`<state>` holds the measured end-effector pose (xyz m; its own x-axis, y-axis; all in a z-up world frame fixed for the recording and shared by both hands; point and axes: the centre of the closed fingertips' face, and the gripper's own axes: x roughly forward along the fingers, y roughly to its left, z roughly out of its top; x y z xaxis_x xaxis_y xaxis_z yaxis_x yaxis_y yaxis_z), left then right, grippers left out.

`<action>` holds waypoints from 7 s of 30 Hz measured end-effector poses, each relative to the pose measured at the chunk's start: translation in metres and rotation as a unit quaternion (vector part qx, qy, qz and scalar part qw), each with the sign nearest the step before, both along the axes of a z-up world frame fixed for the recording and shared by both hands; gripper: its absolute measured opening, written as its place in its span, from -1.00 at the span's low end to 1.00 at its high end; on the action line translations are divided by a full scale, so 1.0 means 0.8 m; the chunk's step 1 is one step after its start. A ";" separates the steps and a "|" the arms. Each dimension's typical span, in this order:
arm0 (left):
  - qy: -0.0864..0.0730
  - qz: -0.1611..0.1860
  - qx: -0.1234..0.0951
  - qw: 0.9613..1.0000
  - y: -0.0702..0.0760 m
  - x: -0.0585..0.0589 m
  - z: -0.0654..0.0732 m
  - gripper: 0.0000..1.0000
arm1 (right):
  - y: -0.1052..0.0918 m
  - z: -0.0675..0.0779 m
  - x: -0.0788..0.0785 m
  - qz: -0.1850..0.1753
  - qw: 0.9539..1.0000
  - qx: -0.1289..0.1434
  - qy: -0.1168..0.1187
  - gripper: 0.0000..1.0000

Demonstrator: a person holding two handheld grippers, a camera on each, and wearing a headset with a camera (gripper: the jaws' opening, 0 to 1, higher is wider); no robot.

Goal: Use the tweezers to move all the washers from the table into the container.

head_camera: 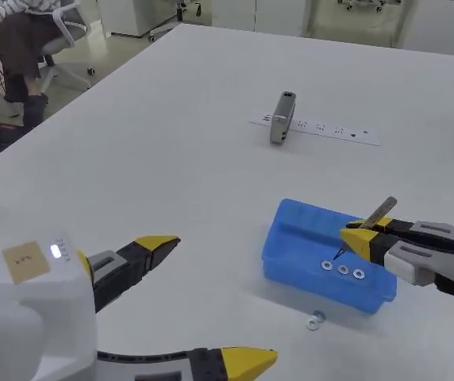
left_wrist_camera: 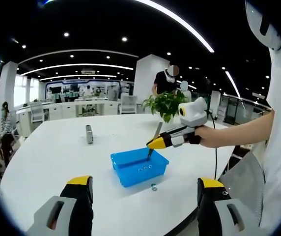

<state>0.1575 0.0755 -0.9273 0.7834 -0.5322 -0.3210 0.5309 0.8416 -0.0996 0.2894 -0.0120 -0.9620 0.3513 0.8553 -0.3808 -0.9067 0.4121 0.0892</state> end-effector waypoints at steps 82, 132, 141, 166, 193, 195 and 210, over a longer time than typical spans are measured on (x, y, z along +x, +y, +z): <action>0.000 -0.011 0.006 1.000 -0.004 0.002 0.001 0.78 | 0.027 -0.094 -0.091 0.129 0.986 -0.100 0.021 -0.91; -0.007 -0.007 0.000 1.000 -0.003 -0.005 0.004 0.78 | 0.013 0.003 -0.045 0.034 0.992 0.003 0.119 -0.94; -0.006 -0.006 -0.001 1.000 -0.002 -0.006 0.003 0.78 | 0.017 0.003 -0.021 0.012 0.988 0.013 0.154 -0.94; -0.002 -0.006 -0.004 1.000 0.000 -0.001 0.000 0.78 | 0.023 -0.040 0.040 -0.057 0.976 0.027 0.211 -0.94; -0.001 0.006 -0.003 1.000 0.009 0.001 -0.002 0.78 | 0.042 -0.073 0.048 -0.040 0.985 -0.032 0.166 -0.94; -0.001 0.007 -0.004 1.000 0.010 0.001 -0.002 0.78 | 0.043 -0.075 0.047 -0.033 0.987 -0.043 0.151 -0.94; -0.003 0.009 -0.007 1.000 0.010 0.000 -0.001 0.78 | 0.049 -0.083 0.038 0.009 0.991 -0.087 0.101 -0.94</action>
<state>0.1572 0.0833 -0.9284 0.7942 -0.5226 -0.3099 0.5167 0.8493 -0.1082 0.3197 0.0273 -1.0288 0.2384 0.7754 -0.5847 -0.8851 0.4212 0.1977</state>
